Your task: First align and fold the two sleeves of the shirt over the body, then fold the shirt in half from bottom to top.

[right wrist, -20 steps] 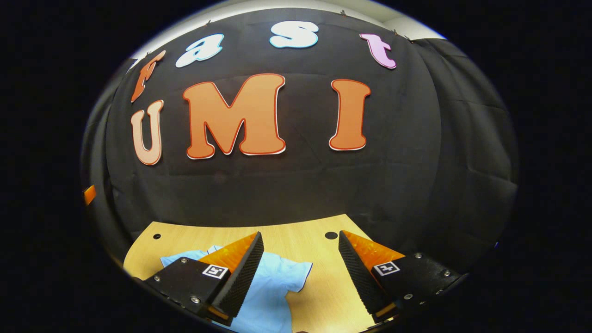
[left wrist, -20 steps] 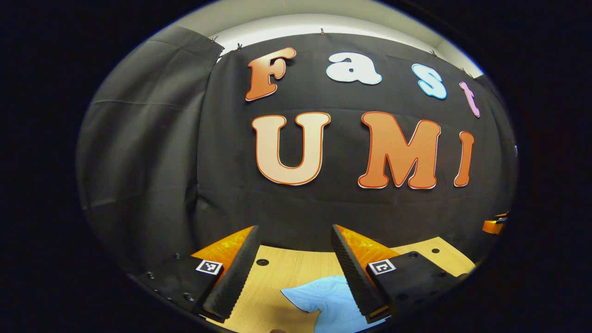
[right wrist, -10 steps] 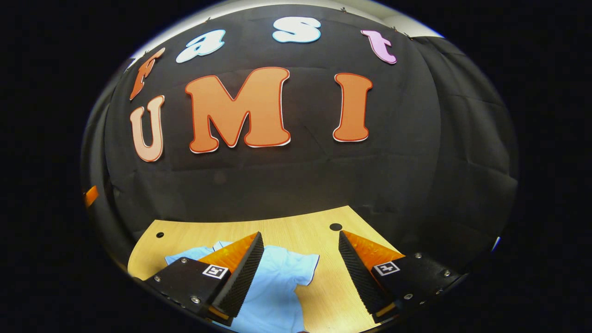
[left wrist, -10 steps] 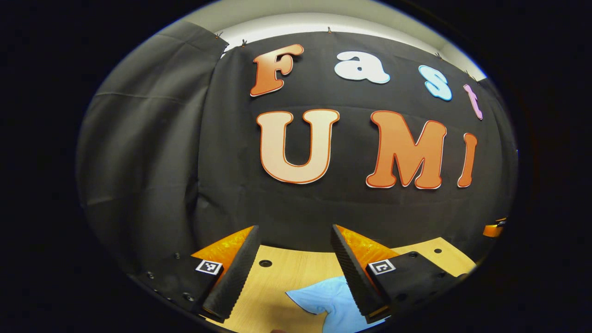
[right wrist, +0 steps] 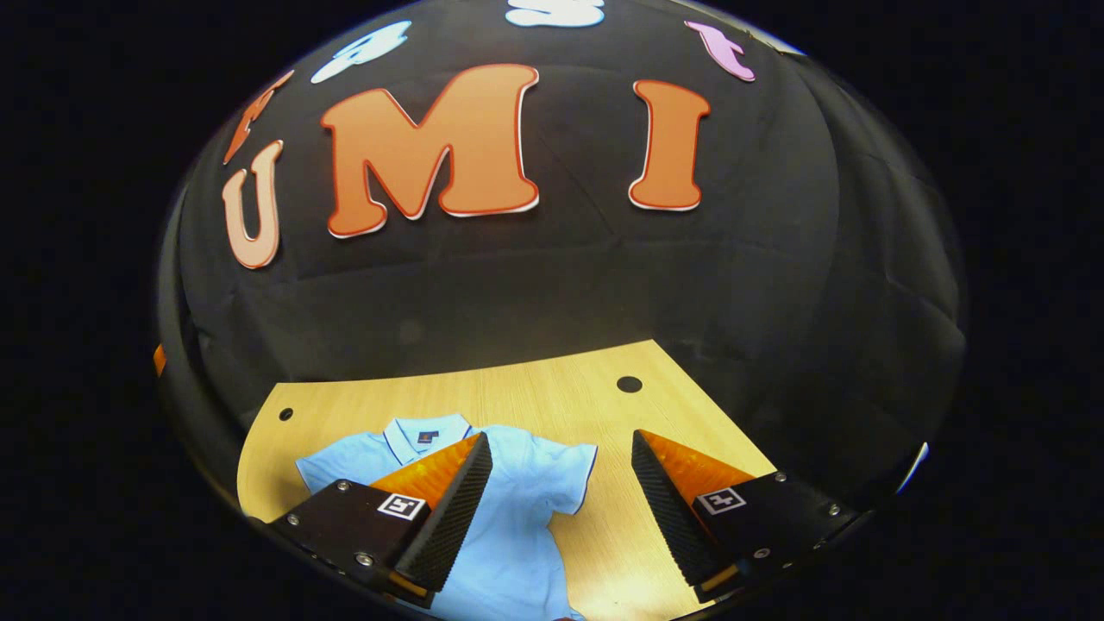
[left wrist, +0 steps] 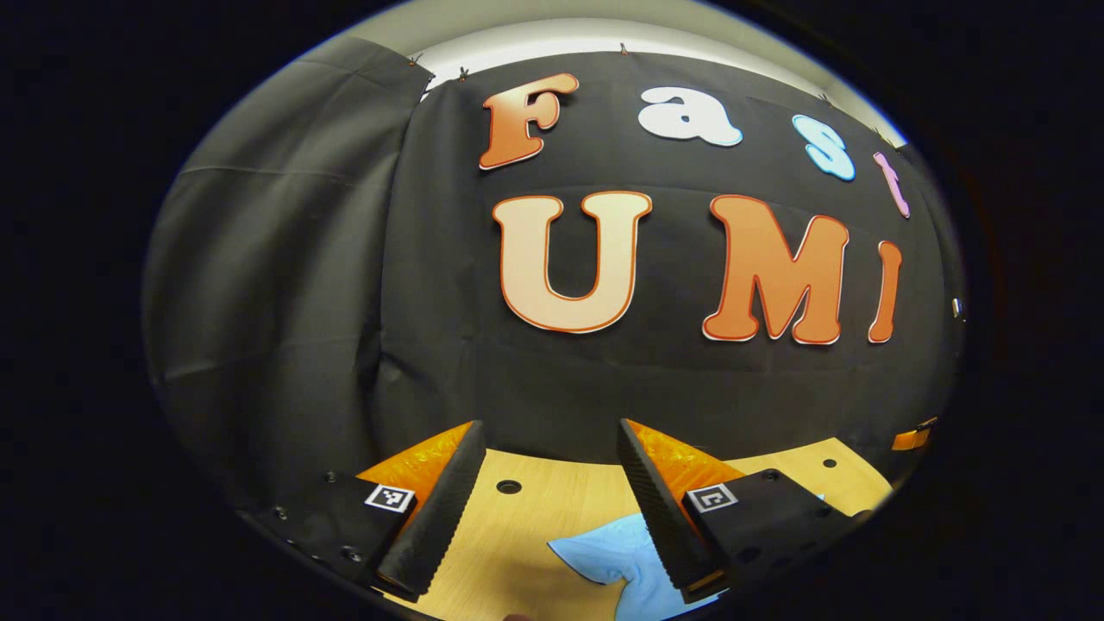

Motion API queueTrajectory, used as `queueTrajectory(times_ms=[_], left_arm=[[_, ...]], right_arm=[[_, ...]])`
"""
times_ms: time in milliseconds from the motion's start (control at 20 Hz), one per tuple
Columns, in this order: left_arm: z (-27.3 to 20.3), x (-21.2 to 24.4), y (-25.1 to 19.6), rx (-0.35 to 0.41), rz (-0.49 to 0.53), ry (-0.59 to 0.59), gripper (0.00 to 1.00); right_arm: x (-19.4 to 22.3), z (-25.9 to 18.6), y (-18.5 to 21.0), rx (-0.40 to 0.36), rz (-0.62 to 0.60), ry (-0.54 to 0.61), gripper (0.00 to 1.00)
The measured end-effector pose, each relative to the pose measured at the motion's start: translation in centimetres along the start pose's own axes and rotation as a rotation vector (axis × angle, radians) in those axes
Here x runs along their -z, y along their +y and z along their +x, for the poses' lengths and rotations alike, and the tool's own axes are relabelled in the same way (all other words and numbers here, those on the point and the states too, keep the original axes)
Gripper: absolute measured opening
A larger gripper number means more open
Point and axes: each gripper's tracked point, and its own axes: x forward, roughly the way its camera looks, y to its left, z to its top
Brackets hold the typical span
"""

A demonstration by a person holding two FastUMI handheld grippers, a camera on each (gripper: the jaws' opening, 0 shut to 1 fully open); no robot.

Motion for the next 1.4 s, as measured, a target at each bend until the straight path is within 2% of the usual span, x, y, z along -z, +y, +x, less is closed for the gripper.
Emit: queueTrajectory(times_ms=[200, 450, 750, 1000, 1400], left_arm=[[1.0, 0.7, 0.9, -0.027, 0.010, 0.013, 0.99], [2.5, 2.0, 2.7, -0.071, 0.026, 0.041, 0.99], [3.6, 3.9, 4.7, -0.120, 0.023, 0.080, 0.99], [4.0, 5.3, 6.2, -0.158, 0.017, 0.115, 0.99], [4.2, 7.0, 7.1, -0.186, -0.006, 0.148, 0.99]], right_arm=[[3.1, 4.3, 0.0, 0.007, 0.022, 0.211, 0.98], [7.3, 11.3, -0.1, 0.020, 0.041, 0.413, 0.99], [12.8, 16.7, -0.9, 0.053, 0.072, 0.635, 0.99], [16.9, 18.9, -1.4, 0.091, 0.081, 0.772, 0.99], [19.7, 20.2, -2.4, 0.125, 0.087, 0.858, 0.96]])
